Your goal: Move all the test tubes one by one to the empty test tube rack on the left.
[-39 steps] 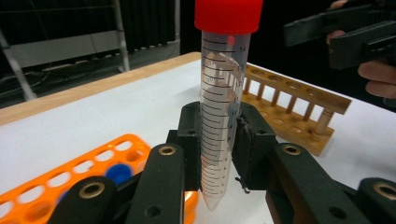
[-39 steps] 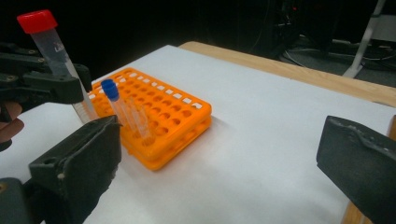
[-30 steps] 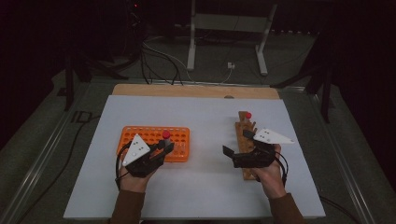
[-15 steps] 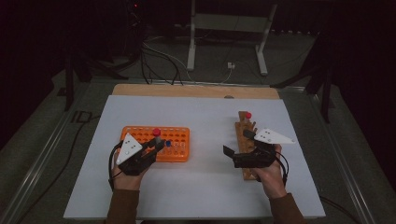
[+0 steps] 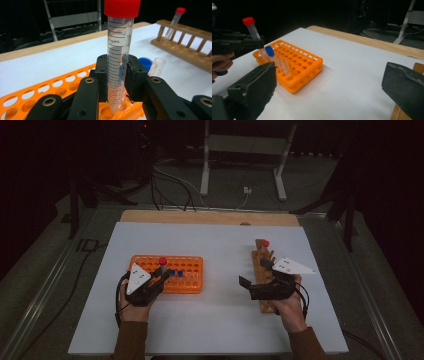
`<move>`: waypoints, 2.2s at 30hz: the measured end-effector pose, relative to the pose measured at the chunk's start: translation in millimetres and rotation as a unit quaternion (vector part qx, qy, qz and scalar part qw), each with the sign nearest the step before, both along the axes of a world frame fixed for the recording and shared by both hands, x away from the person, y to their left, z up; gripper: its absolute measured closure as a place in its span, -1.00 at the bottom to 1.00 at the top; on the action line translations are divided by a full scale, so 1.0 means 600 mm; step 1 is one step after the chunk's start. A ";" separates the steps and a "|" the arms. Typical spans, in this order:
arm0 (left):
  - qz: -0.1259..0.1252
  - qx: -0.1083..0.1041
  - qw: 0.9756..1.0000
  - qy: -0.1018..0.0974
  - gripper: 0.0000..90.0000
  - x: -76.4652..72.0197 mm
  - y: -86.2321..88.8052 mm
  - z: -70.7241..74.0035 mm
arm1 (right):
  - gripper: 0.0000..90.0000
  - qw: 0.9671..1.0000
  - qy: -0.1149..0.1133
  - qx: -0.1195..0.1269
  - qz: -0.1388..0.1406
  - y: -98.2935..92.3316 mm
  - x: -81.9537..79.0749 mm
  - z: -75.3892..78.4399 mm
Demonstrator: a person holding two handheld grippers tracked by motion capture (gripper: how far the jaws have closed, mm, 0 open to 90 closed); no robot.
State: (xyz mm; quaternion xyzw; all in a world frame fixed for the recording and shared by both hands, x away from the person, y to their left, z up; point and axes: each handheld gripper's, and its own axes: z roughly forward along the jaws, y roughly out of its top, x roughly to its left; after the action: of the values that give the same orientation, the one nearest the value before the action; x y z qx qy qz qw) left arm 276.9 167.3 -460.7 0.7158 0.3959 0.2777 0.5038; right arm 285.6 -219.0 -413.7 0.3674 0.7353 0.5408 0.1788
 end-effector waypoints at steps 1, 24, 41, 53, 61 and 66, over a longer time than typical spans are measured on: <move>0.001 0.002 1.000 0.002 0.66 0.001 0.000 -0.002 | -1.00 1.000 0.000 0.001 0.000 0.000 0.000 0.000; 0.007 0.050 0.994 0.100 0.67 0.029 -0.007 -0.044 | -1.00 1.000 0.003 -0.001 0.008 -0.001 0.001 -0.001; 0.000 0.011 0.992 0.124 0.40 0.026 0.009 -0.041 | -1.00 1.000 0.006 0.002 0.007 -0.005 0.003 -0.002; -0.027 -0.060 0.995 0.069 -0.01 0.012 0.028 -0.011 | -1.00 1.000 0.007 0.003 -0.001 -0.013 0.007 -0.003; -0.010 -0.084 0.995 0.044 -0.52 0.011 0.024 0.009 | -1.00 1.000 0.007 -0.008 -0.026 -0.031 0.024 -0.001; -0.014 -0.085 0.996 0.039 -0.68 0.009 0.014 0.019 | -1.00 0.999 0.007 0.000 -0.051 -0.053 0.042 0.006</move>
State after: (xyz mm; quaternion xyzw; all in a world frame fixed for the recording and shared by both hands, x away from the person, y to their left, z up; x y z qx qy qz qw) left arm 282.6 175.5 -449.2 0.6862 0.4269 0.2076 0.5511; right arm 310.6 -250.8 -410.1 0.4079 0.7171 0.5281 0.2012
